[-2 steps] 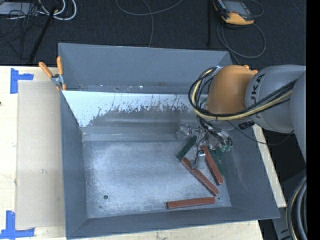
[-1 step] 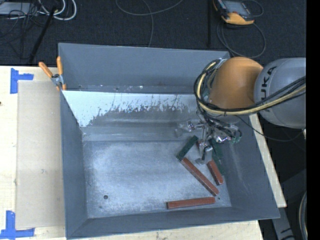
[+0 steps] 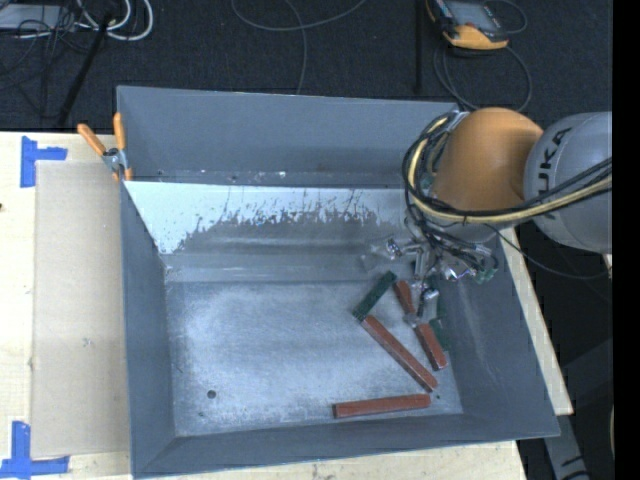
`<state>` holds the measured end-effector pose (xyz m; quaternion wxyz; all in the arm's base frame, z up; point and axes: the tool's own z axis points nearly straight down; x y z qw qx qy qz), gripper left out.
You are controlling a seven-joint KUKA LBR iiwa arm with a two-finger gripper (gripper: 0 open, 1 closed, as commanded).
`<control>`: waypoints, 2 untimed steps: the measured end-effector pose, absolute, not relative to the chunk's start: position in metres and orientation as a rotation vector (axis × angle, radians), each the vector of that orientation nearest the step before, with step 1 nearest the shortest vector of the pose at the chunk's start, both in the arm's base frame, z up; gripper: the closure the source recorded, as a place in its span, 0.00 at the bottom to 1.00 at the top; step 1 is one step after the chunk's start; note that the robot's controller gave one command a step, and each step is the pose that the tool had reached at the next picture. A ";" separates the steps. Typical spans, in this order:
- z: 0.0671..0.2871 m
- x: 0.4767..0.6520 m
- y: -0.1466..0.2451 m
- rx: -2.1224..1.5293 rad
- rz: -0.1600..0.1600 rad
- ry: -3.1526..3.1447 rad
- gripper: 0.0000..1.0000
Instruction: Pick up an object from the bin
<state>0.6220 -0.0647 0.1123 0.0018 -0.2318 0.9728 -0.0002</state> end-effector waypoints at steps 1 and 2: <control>0.068 0.621 -0.061 -1.238 0.005 2.891 0.00; 0.070 0.623 -0.040 -1.467 0.002 2.777 0.00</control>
Offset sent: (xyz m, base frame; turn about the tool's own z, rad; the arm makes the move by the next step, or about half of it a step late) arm -0.0007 0.0024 -0.0423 -0.3418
